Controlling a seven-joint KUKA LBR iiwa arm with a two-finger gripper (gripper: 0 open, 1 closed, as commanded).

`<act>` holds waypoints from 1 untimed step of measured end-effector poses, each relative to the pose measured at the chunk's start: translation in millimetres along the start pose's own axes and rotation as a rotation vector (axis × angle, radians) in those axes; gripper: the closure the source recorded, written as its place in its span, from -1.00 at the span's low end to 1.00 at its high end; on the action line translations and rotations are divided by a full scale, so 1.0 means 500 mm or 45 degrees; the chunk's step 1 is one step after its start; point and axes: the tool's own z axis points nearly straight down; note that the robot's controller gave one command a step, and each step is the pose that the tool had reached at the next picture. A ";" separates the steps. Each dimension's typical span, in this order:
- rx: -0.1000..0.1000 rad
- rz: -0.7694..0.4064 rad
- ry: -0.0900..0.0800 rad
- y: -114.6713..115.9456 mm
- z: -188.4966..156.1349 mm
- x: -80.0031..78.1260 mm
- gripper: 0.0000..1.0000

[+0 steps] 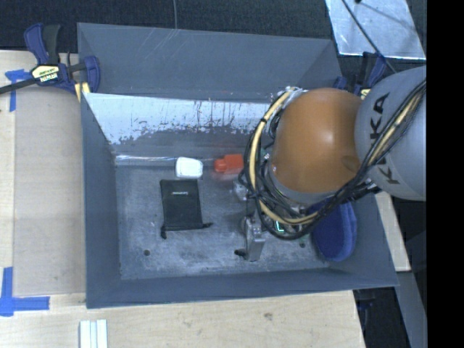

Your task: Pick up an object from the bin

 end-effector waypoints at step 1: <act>0.001 0.052 -0.002 0.104 0.258 -0.051 -1.00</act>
Offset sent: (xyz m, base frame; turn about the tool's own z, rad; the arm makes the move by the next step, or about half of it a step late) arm 0.0253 0.0510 -0.1249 0.0444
